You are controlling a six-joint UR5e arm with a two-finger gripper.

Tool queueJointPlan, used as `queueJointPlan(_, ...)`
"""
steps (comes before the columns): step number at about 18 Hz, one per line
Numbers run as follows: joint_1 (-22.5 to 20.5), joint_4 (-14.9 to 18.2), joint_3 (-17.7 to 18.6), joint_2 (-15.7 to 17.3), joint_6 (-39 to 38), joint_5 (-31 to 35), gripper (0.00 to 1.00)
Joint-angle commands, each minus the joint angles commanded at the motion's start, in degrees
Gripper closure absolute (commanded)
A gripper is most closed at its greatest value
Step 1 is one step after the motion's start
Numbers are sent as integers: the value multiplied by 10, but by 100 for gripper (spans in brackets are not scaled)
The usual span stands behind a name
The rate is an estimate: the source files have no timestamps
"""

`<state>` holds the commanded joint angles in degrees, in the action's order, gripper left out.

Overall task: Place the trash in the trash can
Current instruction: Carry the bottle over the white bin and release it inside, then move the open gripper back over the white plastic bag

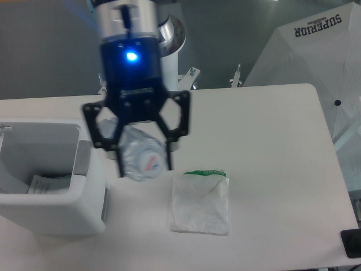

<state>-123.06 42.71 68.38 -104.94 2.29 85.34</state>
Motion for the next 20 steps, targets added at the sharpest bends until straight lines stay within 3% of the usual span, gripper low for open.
queueJointPlan(7,63,0,2,-33,-22,2,32)
queueJointPlan(17,91,0,11,-55,-22,4,28)
queueJointPlan(20,99,0,28,-52,-21,5,28)
